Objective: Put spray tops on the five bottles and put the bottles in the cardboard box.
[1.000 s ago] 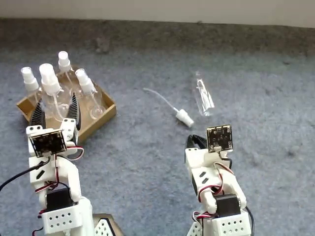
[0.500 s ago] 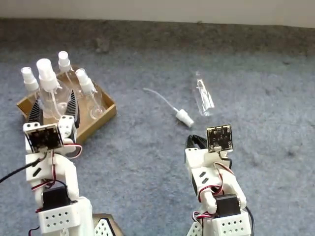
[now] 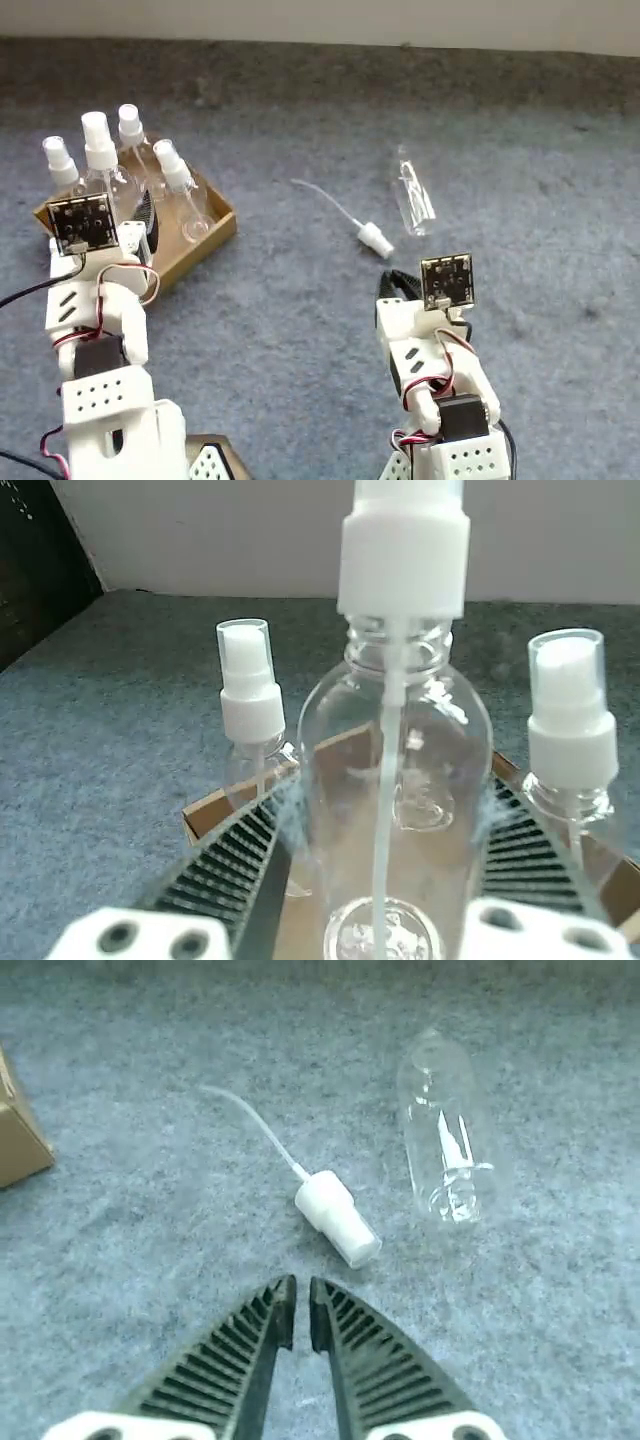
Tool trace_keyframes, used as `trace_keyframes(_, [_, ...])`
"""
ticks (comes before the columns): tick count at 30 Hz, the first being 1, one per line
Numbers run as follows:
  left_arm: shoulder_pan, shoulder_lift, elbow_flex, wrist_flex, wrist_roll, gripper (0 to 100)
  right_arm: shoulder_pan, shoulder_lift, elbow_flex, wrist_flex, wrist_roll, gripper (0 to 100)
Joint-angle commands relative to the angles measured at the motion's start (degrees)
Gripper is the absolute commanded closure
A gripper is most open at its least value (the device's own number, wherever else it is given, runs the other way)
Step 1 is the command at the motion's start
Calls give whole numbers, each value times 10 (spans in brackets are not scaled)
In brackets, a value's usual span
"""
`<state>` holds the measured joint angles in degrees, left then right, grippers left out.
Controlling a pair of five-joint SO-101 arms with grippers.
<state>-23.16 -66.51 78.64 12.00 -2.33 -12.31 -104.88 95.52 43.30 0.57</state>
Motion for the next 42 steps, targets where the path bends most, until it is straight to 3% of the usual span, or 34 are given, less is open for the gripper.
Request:
trace_keyframes(1, [-16, 19, 16, -83, -2, 811, 2, -6, 59, -38, 2, 979])
trace_keyframes(7, [-15, 24, 105, -233, -4, 811, 2, -6, 59, -38, 2, 979])
trace_keyframes(17, [5, 46, 92, -237, -2, 811, 2, -6, 59, -38, 2, 979])
trace_keyframes(24, [0, 215, 17, -242, -2, 811, 2, -6, 59, -38, 2, 979])
trace_keyframes(31, [-1, 309, 45, -393, -2, 811, 2, -6, 59, -38, 2, 979])
trace_keyframes(42, [1, 460, 43, -555, 5, 811, 2, -6, 59, -38, 2, 979])
